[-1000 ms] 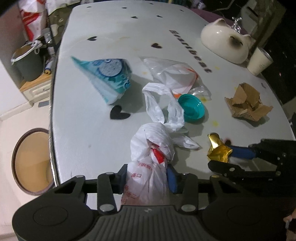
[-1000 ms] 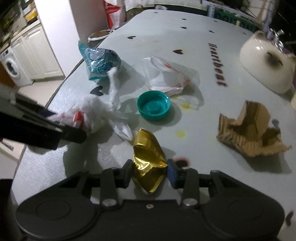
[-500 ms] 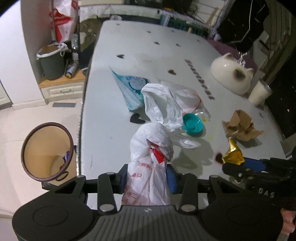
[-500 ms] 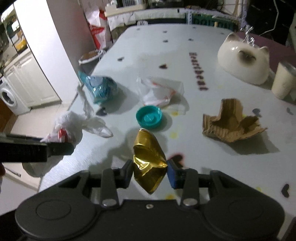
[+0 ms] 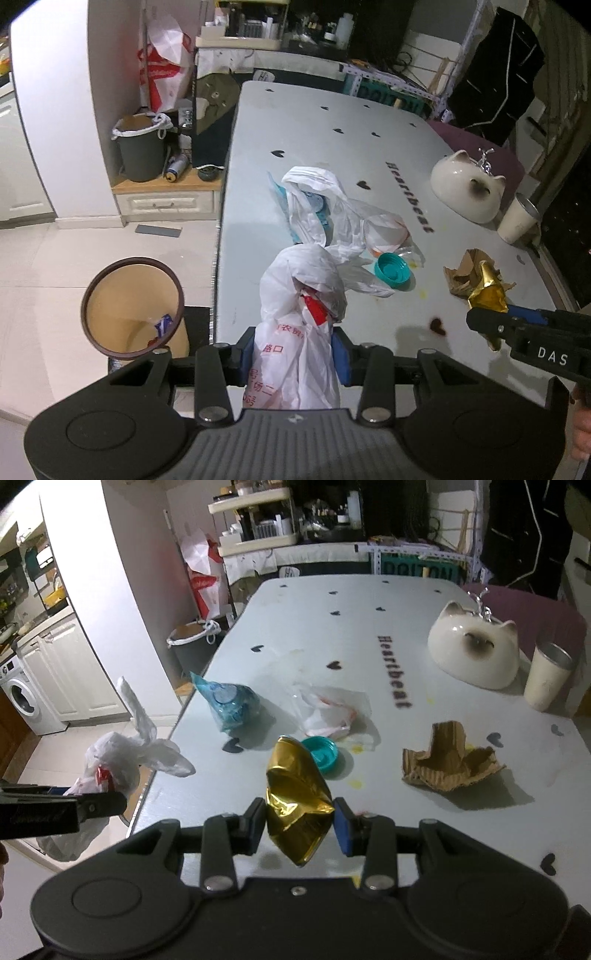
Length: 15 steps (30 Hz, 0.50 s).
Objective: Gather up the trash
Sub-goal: 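Carry the bag with left tool while right tool carries foil over wastebasket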
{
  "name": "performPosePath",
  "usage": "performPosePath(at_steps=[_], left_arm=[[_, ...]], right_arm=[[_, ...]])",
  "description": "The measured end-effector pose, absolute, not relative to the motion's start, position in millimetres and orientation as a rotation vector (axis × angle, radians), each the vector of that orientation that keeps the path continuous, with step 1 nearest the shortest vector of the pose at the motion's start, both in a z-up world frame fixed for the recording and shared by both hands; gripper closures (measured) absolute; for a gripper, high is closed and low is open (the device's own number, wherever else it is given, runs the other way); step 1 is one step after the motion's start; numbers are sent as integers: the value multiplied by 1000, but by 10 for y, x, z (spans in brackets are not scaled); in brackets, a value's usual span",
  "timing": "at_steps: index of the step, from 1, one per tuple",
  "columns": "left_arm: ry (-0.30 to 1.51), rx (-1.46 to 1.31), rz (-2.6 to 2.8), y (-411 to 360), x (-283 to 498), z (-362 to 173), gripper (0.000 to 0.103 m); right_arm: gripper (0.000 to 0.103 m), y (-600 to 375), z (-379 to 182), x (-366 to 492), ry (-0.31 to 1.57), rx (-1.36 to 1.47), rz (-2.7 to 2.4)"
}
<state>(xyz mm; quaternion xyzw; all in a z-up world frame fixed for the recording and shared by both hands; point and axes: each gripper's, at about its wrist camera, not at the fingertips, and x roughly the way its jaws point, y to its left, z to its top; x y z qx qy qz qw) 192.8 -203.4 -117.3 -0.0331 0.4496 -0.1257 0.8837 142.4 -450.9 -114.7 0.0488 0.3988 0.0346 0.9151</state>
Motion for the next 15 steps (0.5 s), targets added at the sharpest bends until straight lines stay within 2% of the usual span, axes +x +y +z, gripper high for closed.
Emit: performPosePath(at_steps=[15], left_arm=[[937,-100,-260,-1368,1989,-1131,60]], right_arm=[[63,-3877,-1079,1428,826,97,44]])
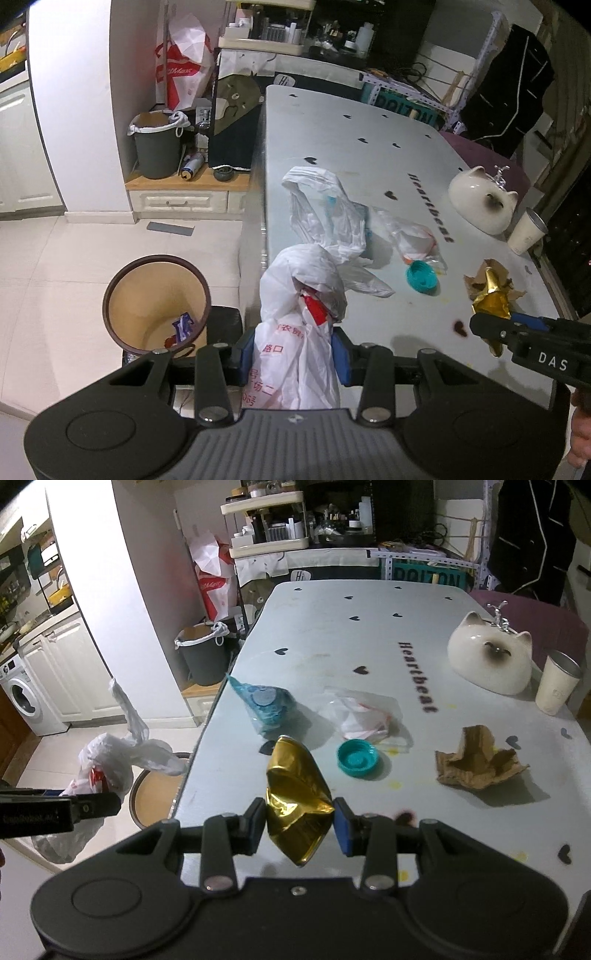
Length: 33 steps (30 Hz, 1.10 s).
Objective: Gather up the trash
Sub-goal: 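Carry the bag with left tool while right tool carries foil over wastebasket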
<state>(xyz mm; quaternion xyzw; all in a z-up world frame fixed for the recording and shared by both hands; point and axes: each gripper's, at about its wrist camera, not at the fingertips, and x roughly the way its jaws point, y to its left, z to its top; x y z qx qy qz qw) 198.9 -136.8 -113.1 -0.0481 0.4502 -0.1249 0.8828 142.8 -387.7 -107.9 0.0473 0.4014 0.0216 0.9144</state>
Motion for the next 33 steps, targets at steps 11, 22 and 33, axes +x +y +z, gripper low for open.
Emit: performPosePath(at_steps=[11,22,33], left_arm=[[958,-99,-271,-469,2465,-1169,61],[1011,-107,-233,407,3012,-1410,60],[1124,-161,-157,1045,3609,-1853,60]], right_arm=[[63,-2975,-1099,1801,841,140,42],[63,-2023,-1281,2435,885,147,72],[63,-1339,-1678,3232,988,133,141]])
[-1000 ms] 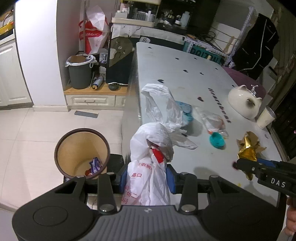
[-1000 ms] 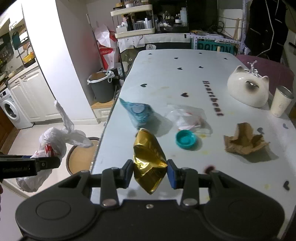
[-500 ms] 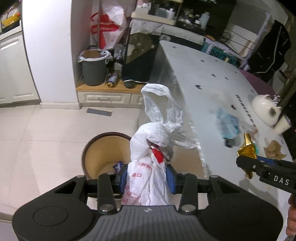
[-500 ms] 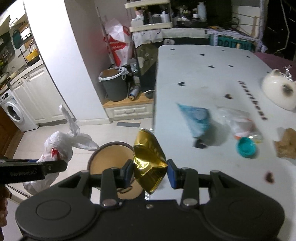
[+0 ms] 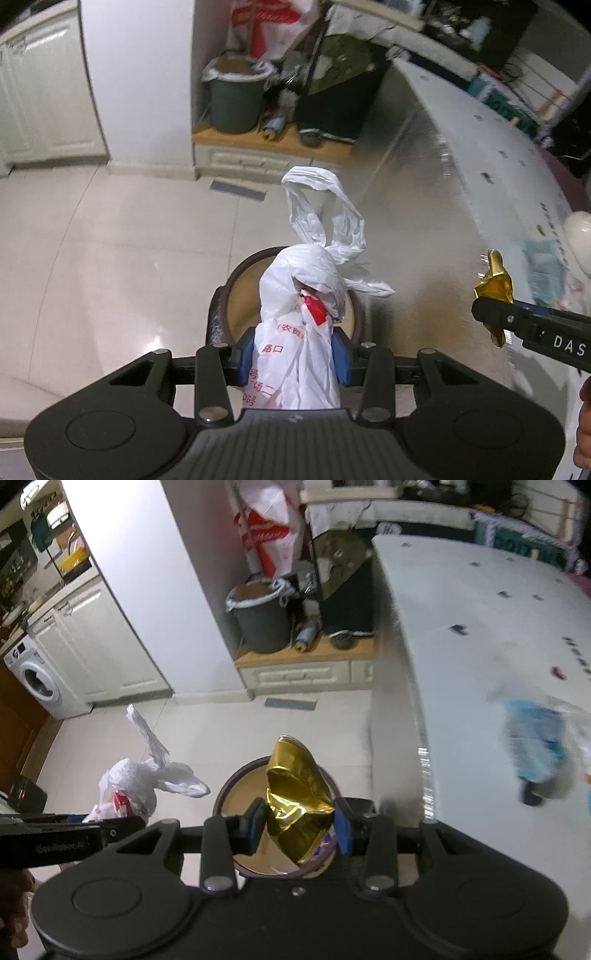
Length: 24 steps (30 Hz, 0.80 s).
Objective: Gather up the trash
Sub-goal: 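Carry the bag with left tool while right tool carries foil over wastebasket, then open left tool over wastebasket while right tool opens, dropping the foil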
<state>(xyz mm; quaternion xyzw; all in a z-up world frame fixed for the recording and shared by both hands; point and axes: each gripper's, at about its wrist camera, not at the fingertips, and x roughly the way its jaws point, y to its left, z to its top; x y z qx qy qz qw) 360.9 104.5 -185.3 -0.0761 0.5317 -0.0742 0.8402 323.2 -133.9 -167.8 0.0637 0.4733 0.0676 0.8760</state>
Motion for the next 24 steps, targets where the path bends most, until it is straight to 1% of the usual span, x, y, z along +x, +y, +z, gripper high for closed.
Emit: performPosePath(at_steps=[7,16,24], left_arm=[[1236,-192,-116,1228,4081,-2360,60],[1373,-207,-94,1179,4525,-3112,60],[1462,-295,-62,1107,4753,-3697,60]], right_arm=[[63,-1136,-2171,3749,1097,149,167],[63,-975,-3000,4228,1256,138,188],[63,-1076,-3415,4402,1328,164,165]])
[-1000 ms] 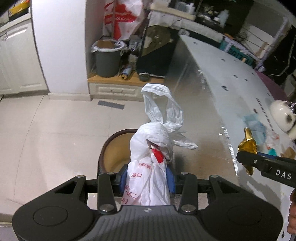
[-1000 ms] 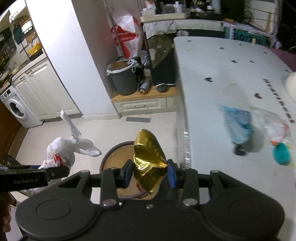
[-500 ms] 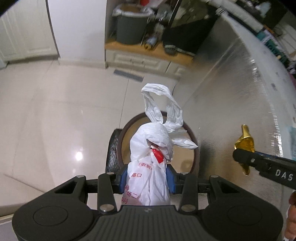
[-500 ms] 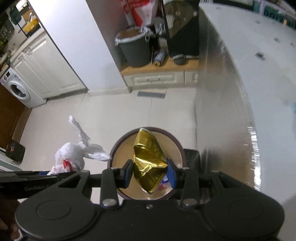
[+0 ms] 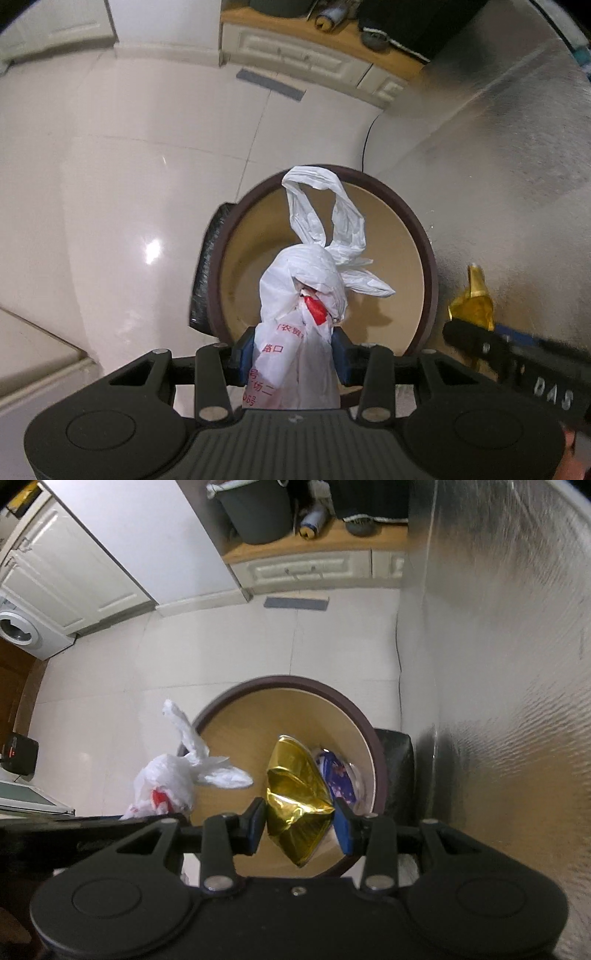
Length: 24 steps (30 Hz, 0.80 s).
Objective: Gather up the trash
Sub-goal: 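Open left tool over wastebasket while right tool opens, dropping the foil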
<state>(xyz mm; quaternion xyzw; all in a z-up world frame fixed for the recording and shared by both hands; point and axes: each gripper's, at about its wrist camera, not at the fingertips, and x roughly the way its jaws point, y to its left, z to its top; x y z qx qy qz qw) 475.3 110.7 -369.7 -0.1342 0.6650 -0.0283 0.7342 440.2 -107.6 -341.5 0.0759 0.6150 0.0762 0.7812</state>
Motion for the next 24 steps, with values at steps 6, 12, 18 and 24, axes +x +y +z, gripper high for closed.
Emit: performPosePath(at_steps=[6,12,18,24], left_arm=[[1427,-306,-64,989,4958,-3950,52],[1441,-252,-54,1007,4985,-4059,31],[1470,-215,-50,1086,4844,-4090,31],[1494,-193,-56,1183,4726,-4096,31]], right_arm=[[63,-1164,-3625,4451,1361,189,152],[63,-1153,-3769,4487,1380,201,166],[63,-1109,-3907,4523,1406,202,182],[63,-1051,-4067,4559,1439,224,183]])
